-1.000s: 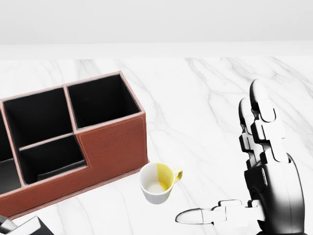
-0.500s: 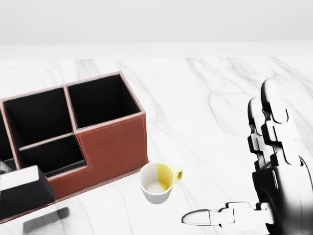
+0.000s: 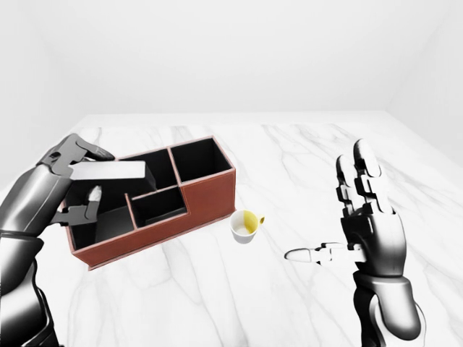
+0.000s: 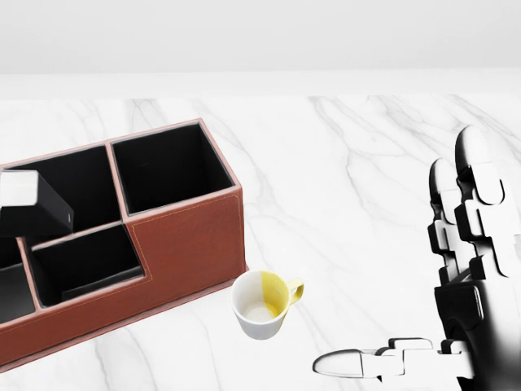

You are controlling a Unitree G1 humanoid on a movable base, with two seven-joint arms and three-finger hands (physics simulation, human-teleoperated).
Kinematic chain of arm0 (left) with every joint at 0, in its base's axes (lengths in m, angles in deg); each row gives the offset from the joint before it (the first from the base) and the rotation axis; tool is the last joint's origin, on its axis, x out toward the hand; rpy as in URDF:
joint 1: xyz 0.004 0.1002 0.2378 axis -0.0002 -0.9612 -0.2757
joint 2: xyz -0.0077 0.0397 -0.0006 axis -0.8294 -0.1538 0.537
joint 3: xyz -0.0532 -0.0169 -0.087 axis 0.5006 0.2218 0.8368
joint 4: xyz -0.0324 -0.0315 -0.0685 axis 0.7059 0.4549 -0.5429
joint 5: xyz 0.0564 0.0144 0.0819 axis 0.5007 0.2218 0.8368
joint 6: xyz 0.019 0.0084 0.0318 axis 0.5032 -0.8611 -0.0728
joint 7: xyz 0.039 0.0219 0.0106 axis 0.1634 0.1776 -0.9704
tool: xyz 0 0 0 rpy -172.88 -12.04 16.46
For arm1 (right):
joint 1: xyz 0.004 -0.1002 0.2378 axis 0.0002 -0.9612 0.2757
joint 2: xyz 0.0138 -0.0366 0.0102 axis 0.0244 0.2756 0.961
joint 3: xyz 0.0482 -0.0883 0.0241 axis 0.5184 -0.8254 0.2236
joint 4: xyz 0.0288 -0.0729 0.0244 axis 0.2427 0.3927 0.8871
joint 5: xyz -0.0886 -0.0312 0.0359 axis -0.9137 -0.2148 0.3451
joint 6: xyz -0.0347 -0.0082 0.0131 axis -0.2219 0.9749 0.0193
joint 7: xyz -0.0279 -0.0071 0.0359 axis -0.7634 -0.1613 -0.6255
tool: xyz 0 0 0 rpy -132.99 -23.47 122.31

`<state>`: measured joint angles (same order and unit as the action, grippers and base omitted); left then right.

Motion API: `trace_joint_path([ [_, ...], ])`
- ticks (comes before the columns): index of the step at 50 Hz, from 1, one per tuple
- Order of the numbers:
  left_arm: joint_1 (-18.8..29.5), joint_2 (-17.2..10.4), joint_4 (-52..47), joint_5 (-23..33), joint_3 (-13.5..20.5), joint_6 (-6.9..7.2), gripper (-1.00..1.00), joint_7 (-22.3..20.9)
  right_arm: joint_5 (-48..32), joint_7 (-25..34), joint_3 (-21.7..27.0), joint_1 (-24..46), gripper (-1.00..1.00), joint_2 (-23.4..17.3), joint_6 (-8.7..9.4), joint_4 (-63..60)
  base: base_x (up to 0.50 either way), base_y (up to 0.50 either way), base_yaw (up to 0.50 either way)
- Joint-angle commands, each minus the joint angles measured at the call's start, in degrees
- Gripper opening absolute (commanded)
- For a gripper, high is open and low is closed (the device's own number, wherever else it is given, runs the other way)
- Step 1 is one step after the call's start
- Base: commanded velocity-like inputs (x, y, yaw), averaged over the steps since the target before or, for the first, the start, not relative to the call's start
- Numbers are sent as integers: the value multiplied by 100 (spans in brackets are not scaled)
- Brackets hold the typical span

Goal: Pick up the book and place it in the front compartment of the caddy.

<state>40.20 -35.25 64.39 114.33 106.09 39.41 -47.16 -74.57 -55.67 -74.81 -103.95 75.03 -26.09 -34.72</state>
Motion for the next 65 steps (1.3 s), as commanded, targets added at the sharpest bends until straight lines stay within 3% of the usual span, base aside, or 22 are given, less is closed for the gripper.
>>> trace_joint_path([
  [1,593,-336,-17,-208,-187,450,-100,427,-7,20,45,-8,98,17,0,-57,0,0,0],
  [2,698,-360,85,-153,-264,563,-100,526,-11,18,47,-4,98,18,0,-44,0,0,0],
  [4,782,-419,244,-30,-359,594,-100,719,-16,19,50,-3,98,17,0,-40,0,0,0],
  [6,893,-431,294,25,-442,825,-100,836,-20,23,60,-4,98,16,0,-33,0,0,0],
  [7,952,-453,454,185,-551,790,-100,1003,-24,22,61,-8,98,18,0,-34,0,0,0],
  [11,1084,-467,619,164,-684,928,-100,1096,-35,24,58,-24,98,23,0,-70,0,0,0],
  [18,1375,-459,1517,589,-1099,754,-100,1686,-23,53,102,-36,99,23,0,-58,0,0,0],
  [19,1377,-460,1525,585,-1106,755,-100,1691,-25,55,103,-36,99,25,0,-59,0,0,0],
  [20,1415,-410,1518,503,-1141,861,-100,1643,-8,62,105,-40,98,32,0,-77,0,0,0],
  [25,1604,-398,1880,603,-1313,860,-100,1932,-5,67,135,-37,98,38,0,-105,0,0,0],
  [26,1706,-379,1875,578,-1340,928,-100,1941,-16,64,128,-34,98,41,0,-106,0,0,0],
  [36,1975,-295,2459,673,-1638,928,-100,2562,-91,63,121,-46,98,40,0,-173,0,0,0],
  [46,1713,-159,2555,677,-1673,928,-100,2750,-81,73,147,-41,98,48,0,-154,0,0,0],
  [57,1889,-146,3212,718,-1800,744,-100,3061,-76,72,146,-60,98,51,0,-193,0,0,0],
  [65,1958,-113,3454,664,-1872,707,-100,3188,-63,78,160,-43,98,54,0,-146,0,0,0],
])
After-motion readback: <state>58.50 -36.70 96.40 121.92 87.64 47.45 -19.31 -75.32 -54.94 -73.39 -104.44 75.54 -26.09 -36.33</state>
